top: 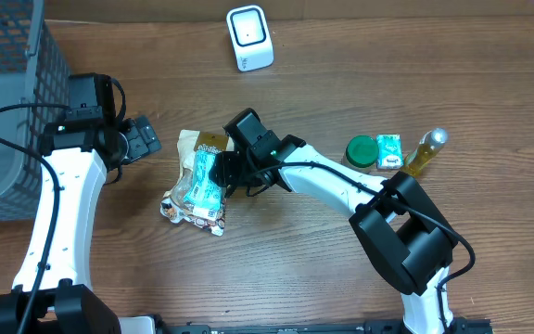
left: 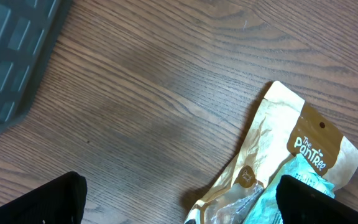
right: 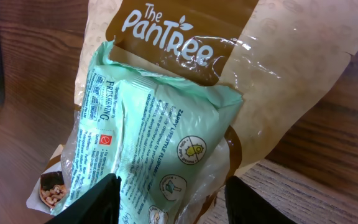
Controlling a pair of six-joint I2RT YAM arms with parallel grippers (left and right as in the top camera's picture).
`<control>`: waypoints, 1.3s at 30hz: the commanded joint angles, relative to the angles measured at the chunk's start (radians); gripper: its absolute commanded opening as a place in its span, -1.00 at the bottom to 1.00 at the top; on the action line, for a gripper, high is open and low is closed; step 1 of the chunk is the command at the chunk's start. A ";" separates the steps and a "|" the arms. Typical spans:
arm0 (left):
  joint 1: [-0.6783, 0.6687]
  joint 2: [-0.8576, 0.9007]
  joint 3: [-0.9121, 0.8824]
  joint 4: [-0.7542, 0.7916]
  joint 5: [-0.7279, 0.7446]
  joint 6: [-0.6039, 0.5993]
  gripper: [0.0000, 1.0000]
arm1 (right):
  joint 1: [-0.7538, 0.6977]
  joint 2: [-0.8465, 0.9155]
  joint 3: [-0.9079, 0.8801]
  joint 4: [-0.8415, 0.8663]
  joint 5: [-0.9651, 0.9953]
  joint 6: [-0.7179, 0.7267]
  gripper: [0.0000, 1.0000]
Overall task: Scan the item barcode
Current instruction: 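Close the right gripper on the mint-green packet's edge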
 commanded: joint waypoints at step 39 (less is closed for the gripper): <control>-0.003 -0.011 0.009 0.002 -0.008 0.013 0.99 | 0.050 0.069 -0.009 0.047 0.064 0.003 -0.93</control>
